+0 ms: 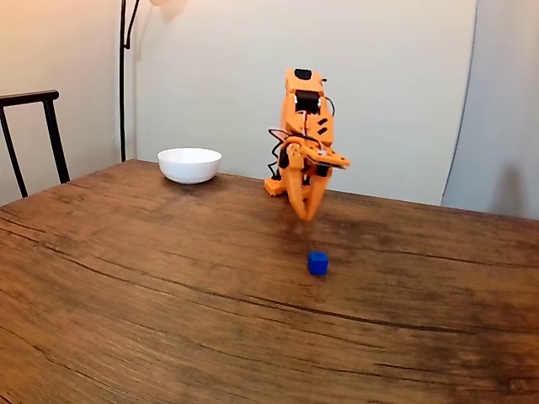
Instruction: Grasp the cube and drop it in the bowl
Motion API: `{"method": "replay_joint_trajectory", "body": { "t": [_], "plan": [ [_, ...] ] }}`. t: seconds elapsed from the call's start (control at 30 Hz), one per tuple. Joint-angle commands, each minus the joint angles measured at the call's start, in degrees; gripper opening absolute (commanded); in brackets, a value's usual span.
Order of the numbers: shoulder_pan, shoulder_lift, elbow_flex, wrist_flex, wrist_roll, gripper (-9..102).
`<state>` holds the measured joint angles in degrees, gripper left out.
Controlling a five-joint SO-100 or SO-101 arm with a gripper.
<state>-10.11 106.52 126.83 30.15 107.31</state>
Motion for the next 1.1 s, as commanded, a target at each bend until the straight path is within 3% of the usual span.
{"method": "replay_joint_trajectory", "body": {
  "t": [0.0,0.53,1.07],
  "plan": [
    [-1.1,-1.0,-2.1,-4.5,0.0,2],
    [-6.7,-10.5,-1.9,-17.4,-4.5,49],
    [-10.5,-17.8,8.6,-37.5,-10.5,50]
  ]
}}
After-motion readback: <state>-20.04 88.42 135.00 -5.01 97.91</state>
